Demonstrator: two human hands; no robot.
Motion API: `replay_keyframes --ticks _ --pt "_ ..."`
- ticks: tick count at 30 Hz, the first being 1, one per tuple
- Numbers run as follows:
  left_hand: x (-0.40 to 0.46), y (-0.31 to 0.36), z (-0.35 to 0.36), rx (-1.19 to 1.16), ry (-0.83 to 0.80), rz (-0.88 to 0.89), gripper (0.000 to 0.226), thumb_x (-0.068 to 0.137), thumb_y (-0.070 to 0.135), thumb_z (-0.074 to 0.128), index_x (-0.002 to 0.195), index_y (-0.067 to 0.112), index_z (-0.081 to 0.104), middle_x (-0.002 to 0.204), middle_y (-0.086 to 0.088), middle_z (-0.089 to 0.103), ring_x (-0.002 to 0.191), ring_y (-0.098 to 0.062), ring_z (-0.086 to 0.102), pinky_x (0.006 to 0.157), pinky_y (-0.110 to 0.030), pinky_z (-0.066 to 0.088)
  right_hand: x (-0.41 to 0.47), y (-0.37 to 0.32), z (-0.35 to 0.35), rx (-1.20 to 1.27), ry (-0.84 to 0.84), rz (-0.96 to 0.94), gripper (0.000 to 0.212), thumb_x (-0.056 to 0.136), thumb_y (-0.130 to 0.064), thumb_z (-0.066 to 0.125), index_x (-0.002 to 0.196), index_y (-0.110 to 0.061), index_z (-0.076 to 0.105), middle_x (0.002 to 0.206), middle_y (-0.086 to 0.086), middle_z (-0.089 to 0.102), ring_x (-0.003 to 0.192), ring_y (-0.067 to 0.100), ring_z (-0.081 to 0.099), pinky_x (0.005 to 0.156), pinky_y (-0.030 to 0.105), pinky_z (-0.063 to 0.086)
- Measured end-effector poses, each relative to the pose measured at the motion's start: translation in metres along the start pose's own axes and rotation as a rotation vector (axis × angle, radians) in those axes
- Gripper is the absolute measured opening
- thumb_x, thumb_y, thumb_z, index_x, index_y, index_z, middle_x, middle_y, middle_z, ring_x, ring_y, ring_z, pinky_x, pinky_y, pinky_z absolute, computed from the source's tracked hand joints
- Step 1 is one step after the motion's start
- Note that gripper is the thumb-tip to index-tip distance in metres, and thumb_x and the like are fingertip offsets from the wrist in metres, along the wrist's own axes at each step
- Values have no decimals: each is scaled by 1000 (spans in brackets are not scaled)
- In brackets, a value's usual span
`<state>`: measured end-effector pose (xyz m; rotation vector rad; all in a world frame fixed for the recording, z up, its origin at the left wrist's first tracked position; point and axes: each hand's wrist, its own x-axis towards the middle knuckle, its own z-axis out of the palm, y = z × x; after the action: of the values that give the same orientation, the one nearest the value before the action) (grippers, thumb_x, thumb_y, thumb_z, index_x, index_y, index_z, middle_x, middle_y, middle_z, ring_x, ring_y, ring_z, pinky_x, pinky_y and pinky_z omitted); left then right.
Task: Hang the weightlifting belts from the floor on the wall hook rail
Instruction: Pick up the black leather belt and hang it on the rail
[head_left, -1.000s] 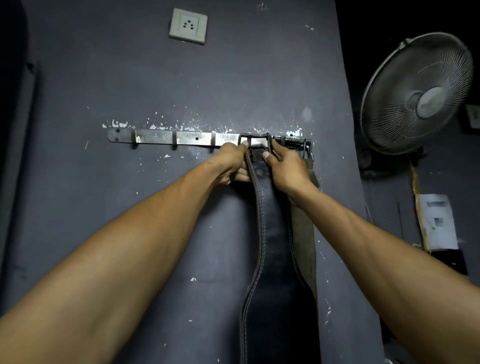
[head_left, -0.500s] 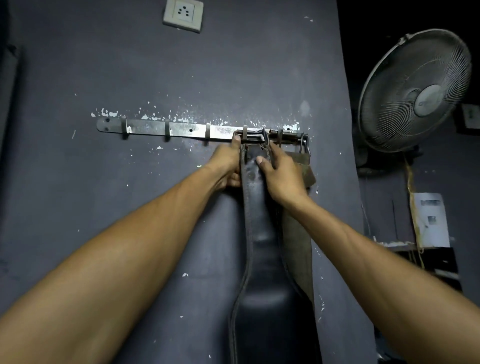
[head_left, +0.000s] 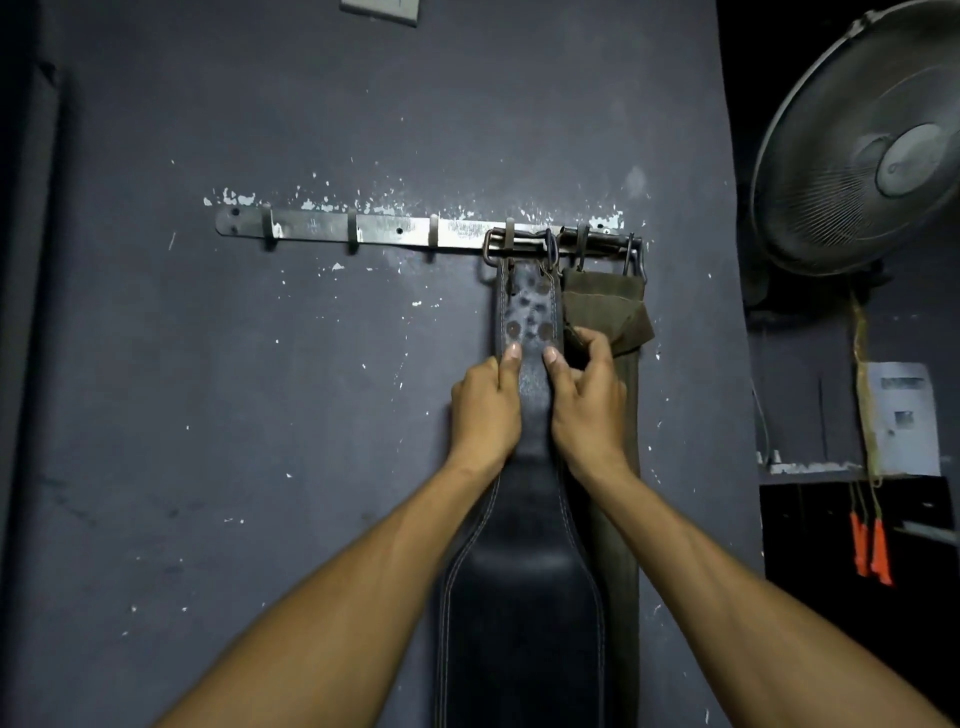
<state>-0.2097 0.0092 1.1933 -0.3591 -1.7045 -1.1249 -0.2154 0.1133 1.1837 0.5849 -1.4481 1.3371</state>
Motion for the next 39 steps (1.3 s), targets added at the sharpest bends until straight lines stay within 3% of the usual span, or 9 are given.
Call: replay_keyframes --ticks 8,11,13,16,19,23,27,34,39 --pt "-36 -45 -13 -146 -261 -89 76 91 78 34 104 14 74 101 1 80 99 -14 73 96 -45 57 -62 3 -13 59 -6 63 46 104 -38 60 145 -35 39 68 24 59 53 20 46 55 29 39" --pt "-85 -74 -30 -144 -458 -84 61 102 64 38 106 17 77 105 11 79 104 -3 70 99 -35 53 -88 24 -33 32 -115 141 19 104 -48 55 113 -31 57 67 5 62 60 14 52 66 36 47" --pt "-104 -87 -37 -203 -479 -89 52 106 53 40 113 16 76 114 6 79 114 -11 71 104 -36 52 -97 39 -40 -104 -264 183 50 100 -63 49 80 -17 55 62 -7 54 61 9 51 69 44 49" --pt "-119 -87 -36 -78 -299 -74 67 97 72 39 74 12 56 72 8 62 70 -15 60 77 -49 53 -115 46 -45 -218 -320 185 57 102 -58 48 61 -19 38 52 -9 40 53 8 40 61 42 43" --pt "-127 -77 -35 -40 -235 -73 58 95 67 40 66 17 42 67 6 46 66 -13 45 72 -53 50 -120 43 -49 -204 -262 136 54 107 -43 52 59 -22 35 52 -8 37 52 8 37 59 40 40" --pt "-144 -62 -43 -351 -298 -237 41 104 45 54 96 10 74 100 -9 80 93 -18 71 90 -45 58 -128 39 -65 38 -338 298 51 103 -47 59 71 -7 60 66 11 62 68 9 56 68 41 50" --pt "-199 -77 -55 -590 -359 -462 39 99 30 67 133 11 65 130 -7 73 125 -23 67 111 -42 49 -173 52 -109 510 -482 705 34 98 -29 68 123 -7 73 119 14 78 113 32 74 102 45 55" --pt "-271 -80 -53 -515 -253 -684 31 100 29 67 125 11 69 117 -7 79 111 -26 75 106 -51 54 -251 60 -121 314 -338 690 28 94 -22 76 122 -16 73 115 -2 80 107 19 77 97 41 61" --pt "-287 -70 -70 -547 -304 -702 34 100 26 65 128 7 67 120 -9 77 115 -27 73 101 -41 57 -267 47 -141 423 -440 766 33 93 -17 75 126 -10 71 118 8 79 111 27 76 97 42 60"
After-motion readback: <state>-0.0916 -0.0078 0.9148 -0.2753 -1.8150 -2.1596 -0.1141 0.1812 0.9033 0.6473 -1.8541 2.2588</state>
